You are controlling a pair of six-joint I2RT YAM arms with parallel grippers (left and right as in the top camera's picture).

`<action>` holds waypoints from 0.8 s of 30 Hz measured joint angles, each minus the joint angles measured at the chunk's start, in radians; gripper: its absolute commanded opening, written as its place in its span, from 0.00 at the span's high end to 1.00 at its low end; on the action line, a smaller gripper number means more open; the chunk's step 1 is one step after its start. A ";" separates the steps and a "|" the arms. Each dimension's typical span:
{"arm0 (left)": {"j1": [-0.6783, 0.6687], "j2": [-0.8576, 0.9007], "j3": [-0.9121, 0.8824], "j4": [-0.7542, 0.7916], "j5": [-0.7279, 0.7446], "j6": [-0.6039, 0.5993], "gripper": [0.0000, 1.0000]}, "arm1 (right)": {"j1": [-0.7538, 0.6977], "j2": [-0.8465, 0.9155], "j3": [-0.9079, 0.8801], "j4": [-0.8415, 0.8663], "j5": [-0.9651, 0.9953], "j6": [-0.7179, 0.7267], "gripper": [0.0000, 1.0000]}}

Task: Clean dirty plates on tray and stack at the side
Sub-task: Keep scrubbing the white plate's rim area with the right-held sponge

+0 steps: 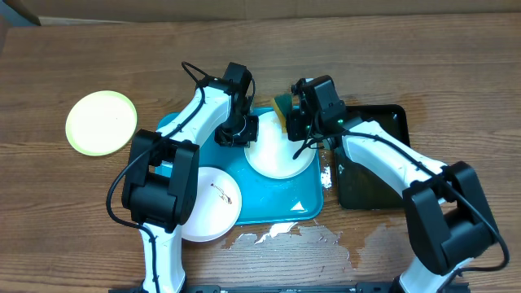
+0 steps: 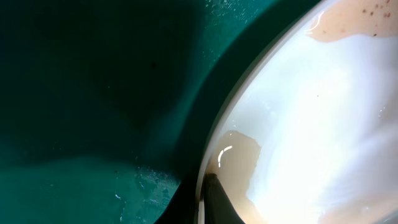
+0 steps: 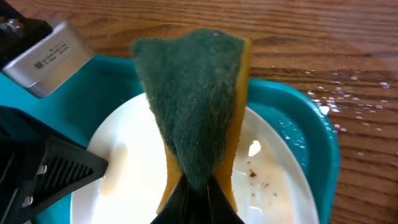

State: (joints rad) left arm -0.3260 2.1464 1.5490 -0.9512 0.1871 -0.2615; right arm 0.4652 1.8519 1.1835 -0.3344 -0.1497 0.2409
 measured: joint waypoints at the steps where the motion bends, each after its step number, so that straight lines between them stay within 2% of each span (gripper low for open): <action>1: 0.000 0.000 0.000 0.000 0.000 0.000 0.96 | 0.000 0.010 0.000 0.012 -0.010 0.000 0.96; 7: 0.000 0.000 0.000 0.000 0.000 0.000 0.96 | 0.000 0.122 0.000 0.042 -0.057 -0.002 0.96; 12: 0.000 0.000 0.000 0.000 0.000 0.000 0.96 | 0.000 0.137 0.003 0.044 -0.052 -0.006 0.96; 24: 0.000 0.000 0.001 -0.002 -0.001 0.000 0.96 | 0.005 0.118 0.014 -0.027 0.128 -0.007 0.96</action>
State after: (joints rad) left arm -0.3260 2.1464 1.5497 -0.9535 0.1864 -0.2615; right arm 0.4698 1.9701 1.1980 -0.3614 -0.0216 0.2340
